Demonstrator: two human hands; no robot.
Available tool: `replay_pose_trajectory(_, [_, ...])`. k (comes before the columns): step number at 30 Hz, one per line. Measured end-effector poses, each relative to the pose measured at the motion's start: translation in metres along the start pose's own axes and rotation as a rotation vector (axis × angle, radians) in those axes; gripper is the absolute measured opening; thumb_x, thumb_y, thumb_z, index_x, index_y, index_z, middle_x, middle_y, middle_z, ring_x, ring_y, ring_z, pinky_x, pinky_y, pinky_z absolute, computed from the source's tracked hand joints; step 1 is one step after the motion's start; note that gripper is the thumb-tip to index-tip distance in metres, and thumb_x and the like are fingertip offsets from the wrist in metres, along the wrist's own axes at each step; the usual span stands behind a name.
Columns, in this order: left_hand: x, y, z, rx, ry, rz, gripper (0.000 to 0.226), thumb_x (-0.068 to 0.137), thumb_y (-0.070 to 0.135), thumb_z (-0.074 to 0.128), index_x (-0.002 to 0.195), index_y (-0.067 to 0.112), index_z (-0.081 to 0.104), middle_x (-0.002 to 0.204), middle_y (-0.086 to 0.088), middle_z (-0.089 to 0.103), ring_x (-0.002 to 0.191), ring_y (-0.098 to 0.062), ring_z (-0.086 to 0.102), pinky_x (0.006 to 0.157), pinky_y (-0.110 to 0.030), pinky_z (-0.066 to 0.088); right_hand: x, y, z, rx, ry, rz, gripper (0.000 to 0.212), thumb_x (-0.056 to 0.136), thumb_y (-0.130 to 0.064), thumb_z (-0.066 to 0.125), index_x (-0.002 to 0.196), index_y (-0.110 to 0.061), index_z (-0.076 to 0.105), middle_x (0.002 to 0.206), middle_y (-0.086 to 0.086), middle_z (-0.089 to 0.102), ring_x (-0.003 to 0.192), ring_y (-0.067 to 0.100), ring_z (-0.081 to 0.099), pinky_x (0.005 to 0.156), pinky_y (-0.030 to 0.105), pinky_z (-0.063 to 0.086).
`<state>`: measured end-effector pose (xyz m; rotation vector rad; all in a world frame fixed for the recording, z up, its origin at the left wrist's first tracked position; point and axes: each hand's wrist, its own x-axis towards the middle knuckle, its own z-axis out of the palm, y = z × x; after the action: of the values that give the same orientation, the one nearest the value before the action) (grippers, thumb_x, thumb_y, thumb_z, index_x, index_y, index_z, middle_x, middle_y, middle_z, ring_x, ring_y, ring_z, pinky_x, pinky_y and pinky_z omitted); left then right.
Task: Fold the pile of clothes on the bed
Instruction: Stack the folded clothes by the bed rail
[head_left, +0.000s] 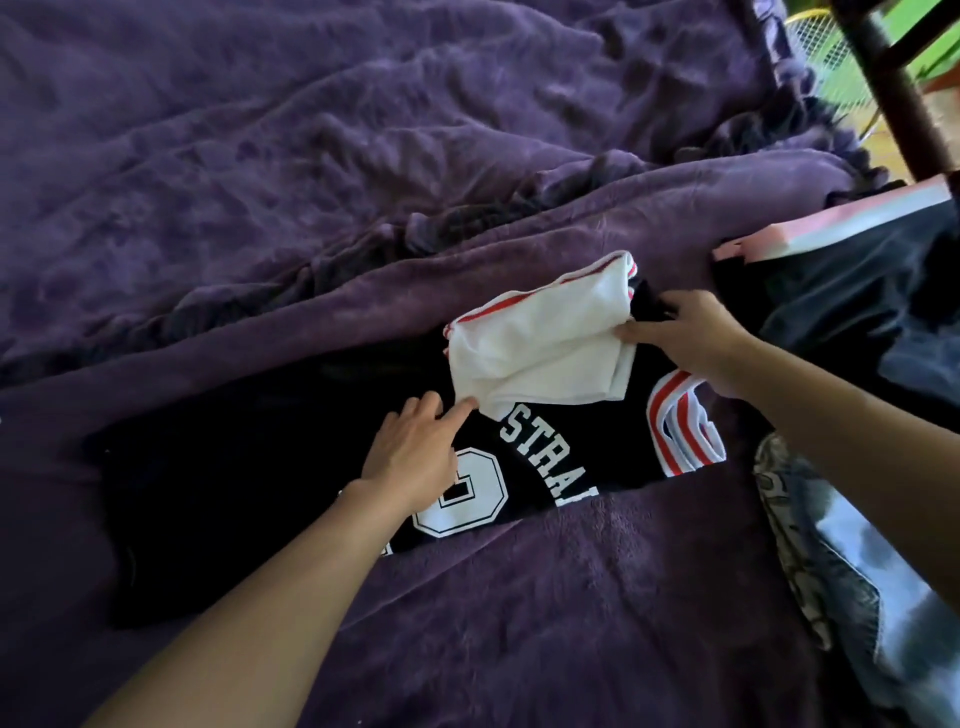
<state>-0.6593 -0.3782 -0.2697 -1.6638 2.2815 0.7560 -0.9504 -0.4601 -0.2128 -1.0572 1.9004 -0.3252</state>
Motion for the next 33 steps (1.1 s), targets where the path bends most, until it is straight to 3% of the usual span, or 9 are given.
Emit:
replay_pose_trajectory(4, [-0.034, -0.023, -0.009, -0.204, 0.179, -0.144, 0.051, 0.091, 0.021, 0.050, 0.142, 0.022, 0.041, 0.124, -0.004, 0.049, 0.110, -0.024, 0.049, 0.090, -0.036, 0.043, -0.049, -0.057, 0.008, 0.010, -0.108, -0.192, 0.018, 0.077, -0.019, 0.076, 0.093, -0.016, 0.070, 0.085, 0.008, 0.073, 0.077, 0.026, 0.072, 0.074, 0.042, 0.059])
replay_pose_trajectory(10, [-0.119, -0.082, -0.001, -0.360, 0.254, -0.386, 0.035, 0.092, 0.018, 0.054, 0.127, 0.015, 0.057, 0.115, -0.002, 0.054, 0.103, -0.021, 0.055, 0.081, -0.037, 0.050, -0.102, -0.143, 0.108, -0.302, -0.134, -0.450, 0.022, 0.076, -0.018, 0.065, 0.098, -0.014, 0.065, 0.090, 0.007, 0.067, 0.091, 0.026, 0.063, 0.071, 0.029, 0.044])
replay_pose_trajectory(16, [-0.184, -0.132, 0.019, -0.445, 0.292, -0.561, 0.027, 0.090, 0.016, 0.056, 0.117, 0.015, 0.062, 0.112, -0.002, 0.056, 0.096, -0.023, 0.058, 0.076, -0.040, 0.051, -0.112, -0.158, 0.266, -0.579, -0.350, -0.357, 0.040, 0.084, -0.031, 0.065, 0.114, -0.009, 0.051, 0.115, 0.018, 0.063, 0.104, 0.037, 0.062, 0.081, 0.035, 0.049])
replay_pose_trajectory(19, [-0.194, -0.145, 0.022, -0.510, 0.335, -0.576, 0.029, 0.091, 0.018, 0.055, 0.120, 0.016, 0.060, 0.115, -0.001, 0.054, 0.097, -0.023, 0.058, 0.081, -0.041, 0.050, -0.117, -0.144, 0.304, -0.426, -0.575, -0.135, 0.039, 0.084, -0.037, 0.070, 0.108, -0.017, 0.047, 0.095, 0.015, 0.064, 0.081, 0.034, 0.069, 0.063, 0.041, 0.060])
replay_pose_trajectory(21, [-0.192, -0.147, 0.021, -0.552, 0.385, -0.556, 0.035, 0.093, 0.022, 0.054, 0.127, 0.018, 0.056, 0.120, -0.001, 0.051, 0.105, -0.022, 0.056, 0.085, -0.041, 0.050, -0.113, -0.132, 0.300, -0.237, -0.492, -0.090, 0.029, 0.082, -0.037, 0.073, 0.100, -0.023, 0.055, 0.085, 0.012, 0.066, 0.078, 0.031, 0.069, 0.059, 0.044, 0.060])
replay_pose_trajectory(23, [-0.184, -0.141, 0.019, -0.519, 0.437, -0.466, 0.042, 0.093, 0.023, 0.054, 0.134, 0.021, 0.050, 0.128, -0.001, 0.046, 0.114, -0.021, 0.050, 0.088, -0.040, 0.049, -0.103, -0.118, 0.278, -0.248, -0.162, -0.216, 0.017, 0.079, -0.039, 0.070, 0.091, -0.028, 0.065, 0.088, 0.004, 0.071, 0.086, 0.027, 0.069, 0.071, 0.043, 0.058])
replay_pose_trajectory(26, [-0.166, -0.124, 0.027, -0.321, 0.401, -0.264, 0.049, 0.092, 0.020, 0.053, 0.140, 0.023, 0.045, 0.147, -0.009, 0.035, 0.131, -0.027, 0.037, 0.097, -0.040, 0.043, -0.083, -0.091, 0.233, -0.332, 0.250, -0.242, 0.040, 0.073, -0.044, 0.069, 0.110, -0.031, 0.060, 0.114, -0.001, 0.064, 0.108, 0.025, 0.060, 0.087, 0.038, 0.048])
replay_pose_trajectory(29, [-0.147, -0.115, 0.045, -0.267, 0.154, -0.193, 0.055, 0.096, 0.019, 0.046, 0.148, 0.023, 0.030, 0.159, -0.009, 0.011, 0.144, -0.026, 0.015, 0.107, -0.040, 0.035, -0.075, -0.069, 0.220, -0.203, 0.078, -0.007, 0.063, 0.069, -0.044, 0.081, 0.121, -0.020, 0.055, 0.117, 0.004, 0.063, 0.100, 0.019, 0.065, 0.085, 0.034, 0.053])
replay_pose_trajectory(33, [-0.133, -0.125, 0.050, -0.436, 0.067, -0.187, 0.053, 0.096, 0.020, 0.045, 0.147, 0.021, 0.032, 0.159, -0.003, 0.014, 0.144, -0.020, 0.017, 0.108, -0.039, 0.034, -0.084, -0.065, 0.224, 0.047, -0.037, 0.045, 0.034, 0.071, -0.024, 0.083, 0.098, -0.009, 0.069, 0.069, -0.004, 0.071, 0.050, 0.003, 0.065, 0.043, 0.015, 0.048])
